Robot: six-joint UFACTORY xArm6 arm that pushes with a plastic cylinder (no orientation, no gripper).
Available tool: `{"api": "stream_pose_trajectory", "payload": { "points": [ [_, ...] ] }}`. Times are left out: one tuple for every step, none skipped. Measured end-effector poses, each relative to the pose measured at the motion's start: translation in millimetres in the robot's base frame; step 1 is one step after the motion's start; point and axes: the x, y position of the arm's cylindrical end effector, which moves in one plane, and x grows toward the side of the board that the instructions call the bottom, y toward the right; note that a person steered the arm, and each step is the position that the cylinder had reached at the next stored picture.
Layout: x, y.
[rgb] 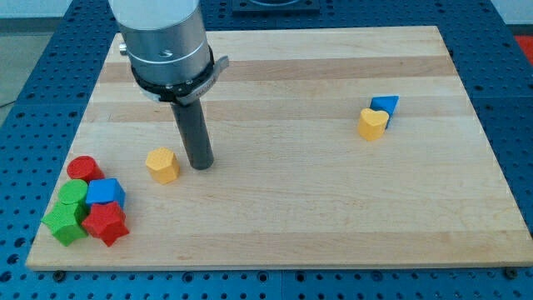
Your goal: Push the yellow hexagon above the blue cube
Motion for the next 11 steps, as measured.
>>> {"api": "stream_pose_trajectory", "payload": {
  "points": [
    [18.6,-46.4],
    [24.1,-77.5],
    [9.3,-40.6],
    [-28.8,-31.6],
    [-34.2,-75.0],
    [-22.2,-87.5],
    [-17.3,-87.4],
    [-12.9,-84.7],
    [-12.7,-76.0],
    [-12.7,-26.9],
    [-12.6,76.5]
  ]
}}
